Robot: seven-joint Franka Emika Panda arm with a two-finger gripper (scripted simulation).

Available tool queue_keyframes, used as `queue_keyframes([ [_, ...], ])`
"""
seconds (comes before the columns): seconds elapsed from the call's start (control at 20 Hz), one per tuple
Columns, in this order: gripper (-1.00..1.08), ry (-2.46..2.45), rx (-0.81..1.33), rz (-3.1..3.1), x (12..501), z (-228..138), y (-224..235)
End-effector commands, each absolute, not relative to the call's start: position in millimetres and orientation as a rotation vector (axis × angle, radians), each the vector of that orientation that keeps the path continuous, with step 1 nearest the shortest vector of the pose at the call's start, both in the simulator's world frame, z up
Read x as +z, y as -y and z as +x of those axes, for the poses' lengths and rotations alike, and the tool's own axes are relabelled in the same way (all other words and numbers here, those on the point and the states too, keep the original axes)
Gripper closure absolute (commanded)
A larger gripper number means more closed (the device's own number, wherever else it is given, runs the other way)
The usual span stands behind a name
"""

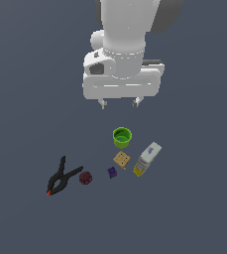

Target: Pick up a designated object from a clutter of objects.

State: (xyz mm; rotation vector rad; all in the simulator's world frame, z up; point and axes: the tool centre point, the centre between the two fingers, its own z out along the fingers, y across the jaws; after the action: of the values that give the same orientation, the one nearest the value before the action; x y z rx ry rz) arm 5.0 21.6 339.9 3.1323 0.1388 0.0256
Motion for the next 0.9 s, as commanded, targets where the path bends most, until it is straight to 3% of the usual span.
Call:
queue_keyframes([
  [0.0,-0.92,-0.139,0.025,3.132,340.0,4.8,-21.4],
  [0.45,-0.92,-0.196,0.022,3.128,316.0,21.3,-18.6],
  [0.85,-0.92,-0.322,0.015,3.116,261.6,51.9,-13.1],
])
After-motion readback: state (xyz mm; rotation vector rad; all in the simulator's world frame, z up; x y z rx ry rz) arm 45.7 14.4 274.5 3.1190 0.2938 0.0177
